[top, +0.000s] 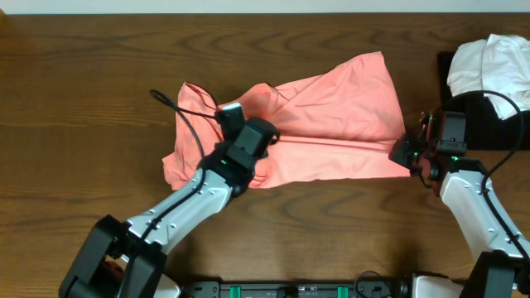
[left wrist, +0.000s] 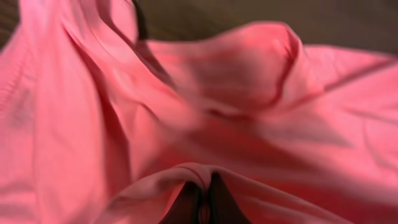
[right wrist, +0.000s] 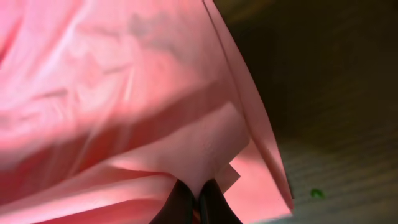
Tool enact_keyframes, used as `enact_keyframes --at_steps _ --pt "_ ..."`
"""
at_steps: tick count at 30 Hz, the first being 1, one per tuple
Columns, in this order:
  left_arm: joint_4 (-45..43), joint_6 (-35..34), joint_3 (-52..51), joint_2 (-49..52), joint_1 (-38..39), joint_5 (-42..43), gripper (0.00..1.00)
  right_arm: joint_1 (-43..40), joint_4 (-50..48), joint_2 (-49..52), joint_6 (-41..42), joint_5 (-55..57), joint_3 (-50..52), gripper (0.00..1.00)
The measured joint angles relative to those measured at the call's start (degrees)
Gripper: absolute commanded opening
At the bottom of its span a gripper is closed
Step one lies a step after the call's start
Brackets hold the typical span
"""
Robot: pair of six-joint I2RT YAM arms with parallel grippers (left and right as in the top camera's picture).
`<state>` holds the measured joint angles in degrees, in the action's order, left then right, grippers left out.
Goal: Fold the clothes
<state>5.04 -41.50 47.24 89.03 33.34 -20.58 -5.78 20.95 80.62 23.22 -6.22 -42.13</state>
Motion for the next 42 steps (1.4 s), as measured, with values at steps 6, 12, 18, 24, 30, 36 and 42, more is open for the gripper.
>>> enact_keyframes --at_steps 6,12,18,24,30,36,42 --pt "-1.8 0.6 0.0 0.2 -1.7 0.0 0.06 0.0 -1.9 2.9 0.0 -0.7 0.0 0.01" --pt "-3.8 1.9 0.0 0.3 -1.8 0.1 0.06 0.0 -3.5 6.7 0.0 -0.8 0.0 0.01" --pt "-3.1 2.6 0.0 1.7 -1.8 0.1 0.06 0.0 -4.5 8.2 0.0 -0.7 0.0 0.01" --pt "-1.8 2.6 0.0 4.8 -1.8 0.9 0.06 0.0 -5.6 8.2 0.0 -0.4 0.0 0.01" --pt "-1.8 3.1 0.0 5.4 -1.8 0.8 0.34 0.0 -9.6 8.2 -1.1 0.3 0.0 0.31" --pt "-1.4 3.3 0.0 5.4 -2.5 0.2 0.82 -0.1 -12.9 8.2 -2.8 1.6 0.0 0.46" --pt "-0.4 6.0 0.0 4.6 -2.5 0.0 0.89 -0.1 -10.8 8.2 -4.4 0.3 -1.8 0.44"
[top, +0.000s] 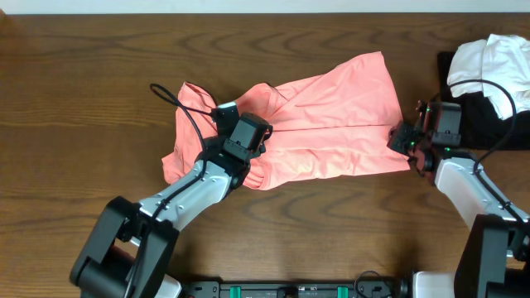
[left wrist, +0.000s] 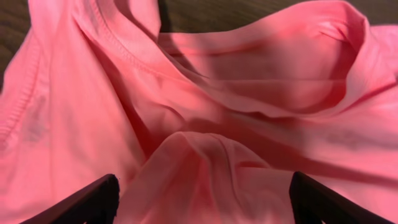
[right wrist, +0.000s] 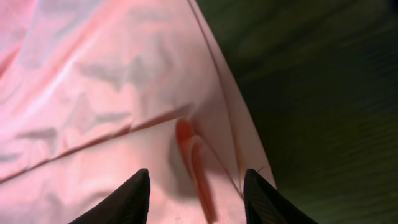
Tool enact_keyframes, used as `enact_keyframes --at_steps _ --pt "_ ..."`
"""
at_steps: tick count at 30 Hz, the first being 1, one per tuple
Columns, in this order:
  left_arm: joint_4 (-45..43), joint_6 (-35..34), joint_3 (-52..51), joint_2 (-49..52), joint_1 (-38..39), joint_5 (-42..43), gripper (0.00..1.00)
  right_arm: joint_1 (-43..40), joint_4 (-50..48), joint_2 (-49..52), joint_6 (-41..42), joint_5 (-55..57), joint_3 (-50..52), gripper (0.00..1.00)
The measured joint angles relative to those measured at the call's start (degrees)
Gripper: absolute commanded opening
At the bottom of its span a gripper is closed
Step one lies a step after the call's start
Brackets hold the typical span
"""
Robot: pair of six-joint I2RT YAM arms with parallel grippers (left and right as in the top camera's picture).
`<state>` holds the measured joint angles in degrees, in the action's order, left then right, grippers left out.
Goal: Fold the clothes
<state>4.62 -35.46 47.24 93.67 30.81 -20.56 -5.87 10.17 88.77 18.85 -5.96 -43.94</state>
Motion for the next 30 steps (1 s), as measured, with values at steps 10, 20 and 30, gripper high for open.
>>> enact_keyframes --at_steps 10,20,30 --pt "16.4 6.4 6.6 -9.8 -0.6 2.7 0.89 0.5 23.3 0.0 -7.5 -1.4 -21.1 0.38" --pt "26.5 14.3 23.0 -8.2 -8.0 10.5 0.89 2.7 28.4 -0.1 -13.7 -2.0 -34.5 0.40" --pt "23.9 19.0 34.6 5.9 -13.0 13.4 0.89 3.8 19.0 8.7 -16.7 -1.9 -38.1 0.38"
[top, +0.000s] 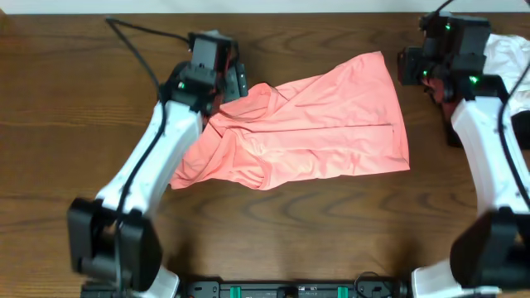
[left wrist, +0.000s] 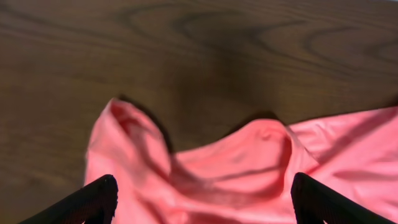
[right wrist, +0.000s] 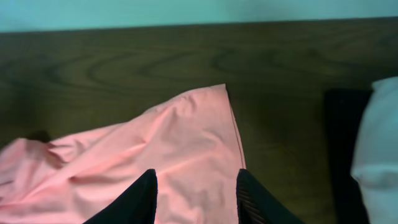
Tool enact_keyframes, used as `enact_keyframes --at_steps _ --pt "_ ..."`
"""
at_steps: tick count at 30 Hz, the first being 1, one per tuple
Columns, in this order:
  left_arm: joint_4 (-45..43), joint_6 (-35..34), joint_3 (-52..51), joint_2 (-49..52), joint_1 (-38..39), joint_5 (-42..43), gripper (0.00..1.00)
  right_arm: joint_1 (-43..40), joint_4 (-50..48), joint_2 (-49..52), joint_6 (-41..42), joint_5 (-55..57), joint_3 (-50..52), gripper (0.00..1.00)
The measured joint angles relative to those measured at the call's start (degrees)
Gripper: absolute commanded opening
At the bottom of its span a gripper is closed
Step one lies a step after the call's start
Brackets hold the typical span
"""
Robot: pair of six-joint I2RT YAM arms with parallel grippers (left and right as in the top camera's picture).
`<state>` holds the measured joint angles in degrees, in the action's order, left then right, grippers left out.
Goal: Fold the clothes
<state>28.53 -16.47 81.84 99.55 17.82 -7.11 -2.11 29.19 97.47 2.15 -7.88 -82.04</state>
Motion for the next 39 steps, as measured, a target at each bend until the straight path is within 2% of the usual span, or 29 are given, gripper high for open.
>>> enact_keyframes --at_steps 7,13,22,29,31,32,35,37,39 --pt "0.5 5.9 11.0 14.2 0.3 5.9 0.89 3.2 -0.9 12.3 -5.0 0.2 -6.4 0.35" --pt "-0.3 10.4 12.1 18.9 1.3 12.9 0.89 4.3 -3.4 18.3 -5.9 0.2 -9.0 0.33" --pt "-2.0 14.0 12.4 23.2 3.3 18.9 0.85 4.3 -5.2 20.3 -6.0 0.2 -9.0 0.32" --pt "-5.2 15.0 12.5 28.5 3.3 20.3 0.83 4.3 -5.1 20.3 -6.2 0.2 -9.1 0.31" --pt "-6.5 15.0 12.5 29.2 3.3 20.5 0.79 4.3 -5.1 20.3 -6.2 0.2 -9.1 0.29" --pt "-7.1 14.9 12.5 29.3 3.3 20.5 0.72 4.3 -5.1 20.3 -6.2 0.2 -9.1 0.28" --pt "-8.6 14.3 12.5 29.4 3.3 20.5 0.44 4.0 -5.1 20.3 -6.3 0.2 -9.1 0.25" --pt "-9.1 14.1 12.5 29.4 3.3 20.6 0.34 3.8 -5.2 20.3 -6.3 0.3 -9.1 0.23" --pt "-9.1 13.9 12.5 29.4 3.3 20.8 0.19 3.6 -5.5 20.3 -6.4 0.5 -9.1 0.19"
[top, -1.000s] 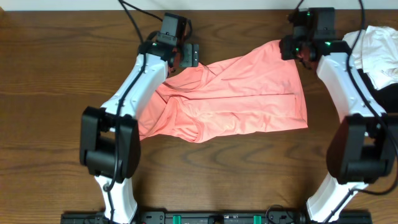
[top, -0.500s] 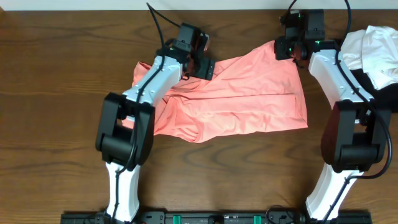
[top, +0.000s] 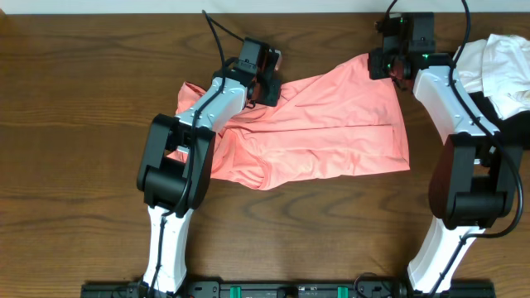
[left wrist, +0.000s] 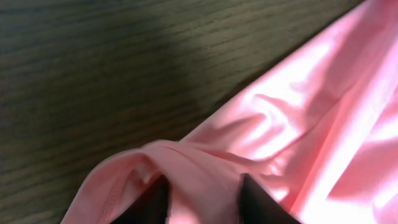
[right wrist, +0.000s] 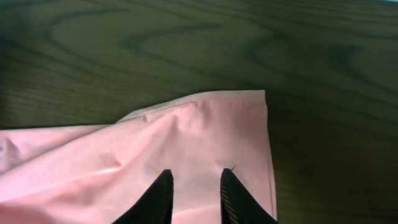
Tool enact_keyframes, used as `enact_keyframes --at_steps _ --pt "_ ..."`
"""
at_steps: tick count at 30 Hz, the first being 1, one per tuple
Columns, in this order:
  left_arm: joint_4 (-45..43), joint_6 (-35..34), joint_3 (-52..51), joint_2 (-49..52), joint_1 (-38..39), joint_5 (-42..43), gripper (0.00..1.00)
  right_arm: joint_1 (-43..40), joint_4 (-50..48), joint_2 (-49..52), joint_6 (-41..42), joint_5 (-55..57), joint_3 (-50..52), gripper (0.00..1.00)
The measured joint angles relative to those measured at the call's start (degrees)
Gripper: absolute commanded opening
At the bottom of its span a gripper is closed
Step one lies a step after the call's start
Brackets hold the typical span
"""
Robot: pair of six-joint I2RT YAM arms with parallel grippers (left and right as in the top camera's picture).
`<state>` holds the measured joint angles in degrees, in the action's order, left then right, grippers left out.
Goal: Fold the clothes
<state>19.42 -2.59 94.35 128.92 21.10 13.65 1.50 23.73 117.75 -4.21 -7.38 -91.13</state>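
A salmon-pink garment [top: 323,124] lies spread and creased across the middle of the wooden table [top: 74,124]. My left gripper [top: 265,80] is down at its far edge, left of centre. In the left wrist view that gripper [left wrist: 202,200] is open, with a raised fold of the pink cloth [left wrist: 205,171] between the fingertips [left wrist: 155,202]. My right gripper [top: 386,63] is at the garment's far right corner. The right wrist view shows it [right wrist: 194,196] open just over that corner [right wrist: 249,118], nothing pinched.
A white garment [top: 497,62] lies bunched on a black object [top: 509,112] at the table's right edge, close behind the right arm. Bare wood [top: 331,223] lies all round the pink cloth.
Both grippers have come in and down onto the garment's far edge: the left from beyond the far left part, the right from further right. Both stay open. The cloth lies much as before.
First both grippers were shut on the garment's near edge, left near its left end, right at the right corner. Then both stood open with the cloth let go on the table. Later they were up by the far side, and now they are low at the far edge.
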Motion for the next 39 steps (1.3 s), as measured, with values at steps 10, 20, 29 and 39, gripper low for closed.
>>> enact_keyframes --at_steps 10,20,29,39 --pt "0.0 -2.2 0.0 0.0 0.0 0.0 0.06 -0.4 -3.1 0.0 0.0 1.4 0.0 0.13" --pt "1.2 -4.0 0.0 -0.3 0.0 0.0 0.06 -3.9 -7.8 0.9 2.1 0.7 -0.2 0.29" --pt "4.7 -7.6 0.0 -2.4 0.0 0.0 0.06 -5.9 -12.2 7.5 3.4 -4.6 -0.2 0.43" --pt "8.3 -8.4 0.1 -2.5 0.0 0.0 0.06 -5.8 -22.6 13.3 5.4 -8.2 -0.3 0.57"
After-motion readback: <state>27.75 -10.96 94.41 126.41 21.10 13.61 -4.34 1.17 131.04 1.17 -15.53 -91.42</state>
